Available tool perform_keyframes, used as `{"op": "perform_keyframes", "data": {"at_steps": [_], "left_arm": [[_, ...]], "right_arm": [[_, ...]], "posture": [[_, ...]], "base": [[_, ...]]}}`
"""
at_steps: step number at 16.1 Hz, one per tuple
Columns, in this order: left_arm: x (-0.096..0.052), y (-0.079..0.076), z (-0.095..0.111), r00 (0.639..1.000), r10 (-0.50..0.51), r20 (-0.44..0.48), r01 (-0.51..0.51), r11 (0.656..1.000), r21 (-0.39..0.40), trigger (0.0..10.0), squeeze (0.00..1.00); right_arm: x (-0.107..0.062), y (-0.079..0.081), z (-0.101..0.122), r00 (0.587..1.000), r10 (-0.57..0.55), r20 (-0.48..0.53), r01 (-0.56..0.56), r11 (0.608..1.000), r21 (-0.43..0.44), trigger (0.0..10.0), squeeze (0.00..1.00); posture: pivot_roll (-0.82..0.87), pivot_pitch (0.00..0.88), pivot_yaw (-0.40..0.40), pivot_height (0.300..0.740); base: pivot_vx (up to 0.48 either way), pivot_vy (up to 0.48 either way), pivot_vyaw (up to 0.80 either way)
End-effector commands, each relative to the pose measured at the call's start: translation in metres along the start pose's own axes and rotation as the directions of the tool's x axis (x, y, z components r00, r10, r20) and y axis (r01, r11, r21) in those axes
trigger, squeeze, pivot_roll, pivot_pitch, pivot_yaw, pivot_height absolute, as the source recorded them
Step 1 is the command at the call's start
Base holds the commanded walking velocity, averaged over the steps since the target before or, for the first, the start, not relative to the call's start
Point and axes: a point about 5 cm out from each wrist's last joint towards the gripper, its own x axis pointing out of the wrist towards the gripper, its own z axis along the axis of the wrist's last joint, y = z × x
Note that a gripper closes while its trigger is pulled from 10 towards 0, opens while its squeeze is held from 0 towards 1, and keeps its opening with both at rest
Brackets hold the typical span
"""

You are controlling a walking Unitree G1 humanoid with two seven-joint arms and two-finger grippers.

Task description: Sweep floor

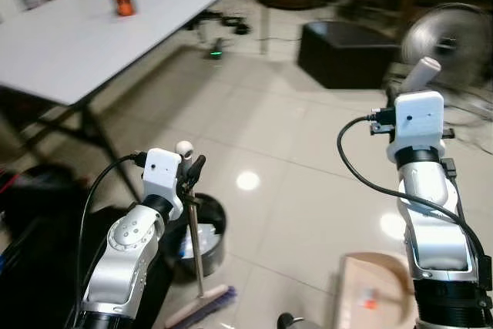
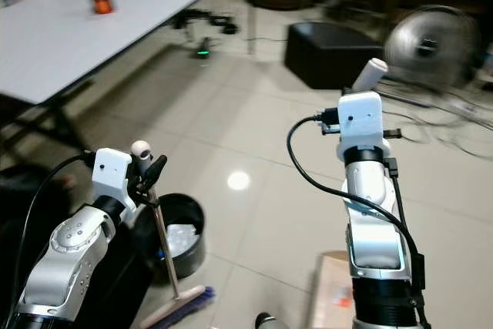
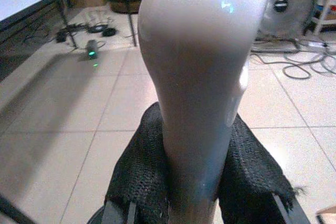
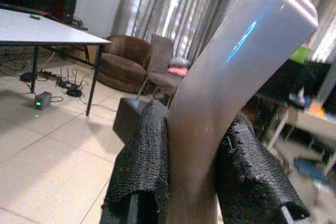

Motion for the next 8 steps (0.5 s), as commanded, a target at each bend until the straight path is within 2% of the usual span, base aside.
{"op": "perform_keyframes", "data": {"at_steps": [1, 5, 6, 8], "left_arm": [[-0.0007, 0.0038, 0.0092, 0.999, 0.023, 0.038, -0.024, 0.999, 0.030, 10.0, 0.00], [-0.0023, 0.0018, 0.0123, 0.998, 0.031, 0.048, -0.031, 1.000, -0.004, 10.0, 0.00], [-0.0020, 0.0016, 0.0138, 0.998, 0.039, 0.048, -0.038, 0.999, -0.027, 10.0, 0.00], [-0.0002, 0.0033, 0.0172, 0.998, 0.040, 0.054, -0.039, 0.999, -0.011, 10.0, 0.00]], "right_arm": [[-0.0019, 0.0006, 0.0056, 1.000, 0.015, 0.001, -0.015, 0.997, 0.069, 10.0, 0.00], [-0.0049, 0.0021, 0.0059, 0.999, 0.015, -0.031, -0.011, 0.992, 0.129, 10.0, 0.00], [-0.0059, 0.0003, 0.0052, 0.999, 0.011, -0.042, -0.006, 0.992, 0.123, 10.0, 0.00], [-0.0074, -0.0023, 0.0040, 0.999, 0.015, -0.047, -0.011, 0.996, 0.083, 10.0, 0.00]], "posture": [[0.00, 0.000, 0.049, 0.740], [-0.01, 0.000, 0.055, 0.740], [-0.01, 0.003, 0.056, 0.740], [-0.01, 0.007, 0.058, 0.740]], "base": [[0.000, 0.000, -0.80], [0.000, 0.000, -0.80], [0.000, 0.000, -0.80], [0.000, 0.000, -0.80]]}}
